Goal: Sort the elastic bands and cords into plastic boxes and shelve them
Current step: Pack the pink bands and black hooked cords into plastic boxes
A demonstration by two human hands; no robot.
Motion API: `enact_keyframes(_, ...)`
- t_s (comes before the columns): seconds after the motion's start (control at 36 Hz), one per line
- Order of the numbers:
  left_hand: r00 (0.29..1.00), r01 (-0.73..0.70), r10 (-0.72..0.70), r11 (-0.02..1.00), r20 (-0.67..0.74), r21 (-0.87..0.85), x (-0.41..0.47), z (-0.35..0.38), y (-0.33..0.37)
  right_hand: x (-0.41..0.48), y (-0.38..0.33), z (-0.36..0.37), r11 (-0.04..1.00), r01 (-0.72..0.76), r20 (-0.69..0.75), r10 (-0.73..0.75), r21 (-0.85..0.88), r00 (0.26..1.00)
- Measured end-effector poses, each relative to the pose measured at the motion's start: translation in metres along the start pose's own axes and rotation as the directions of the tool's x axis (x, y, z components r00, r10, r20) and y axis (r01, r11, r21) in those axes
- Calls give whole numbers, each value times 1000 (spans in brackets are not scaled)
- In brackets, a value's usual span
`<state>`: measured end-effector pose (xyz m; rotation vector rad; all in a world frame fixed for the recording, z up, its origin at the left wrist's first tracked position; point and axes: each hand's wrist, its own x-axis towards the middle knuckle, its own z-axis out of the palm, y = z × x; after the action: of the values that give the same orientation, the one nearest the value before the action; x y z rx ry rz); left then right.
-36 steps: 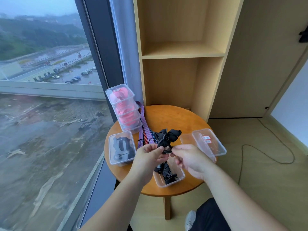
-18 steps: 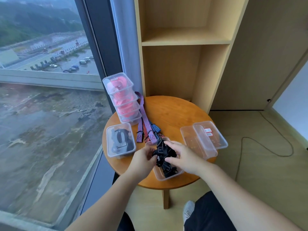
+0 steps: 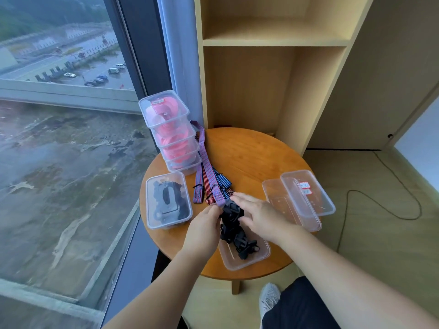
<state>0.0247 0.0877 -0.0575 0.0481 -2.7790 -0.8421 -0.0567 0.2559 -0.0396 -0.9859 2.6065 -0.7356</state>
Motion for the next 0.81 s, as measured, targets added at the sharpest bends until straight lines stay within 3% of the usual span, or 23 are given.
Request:
enact_keyframes(0.14, 987, -144, 155, 975, -50, 170, 9, 5, 0, 9, 14, 7, 968, 33, 51, -21, -249, 998)
enact_keyframes(0.25, 987, -153, 129, 940, 98, 304, 2, 18, -3, 6, 22, 14, 872, 53, 173, 37, -486, 984)
enact_keyframes(0.33, 973, -118, 30, 915, 228, 386, -2, 22, -8, 2, 21, 19, 841, 54, 210, 73, -539, 975)
enact_keyframes(0.42, 962, -103, -25, 891, 273, 443, -1, 21, -12, 3, 16, 20, 806, 59, 217, 88, -589, 972)
enact_keyframes(0.67, 937, -94, -96, 859, 337, 504, -2, 15, -3, 3, 9, 16, 802, 35, 295, 178, -596, 939)
enact_keyframes(0.81, 948, -73, -85, 881, 307, 468, -8, 14, 2, 3, 4, 13, 816, 28, 243, 139, -578, 960)
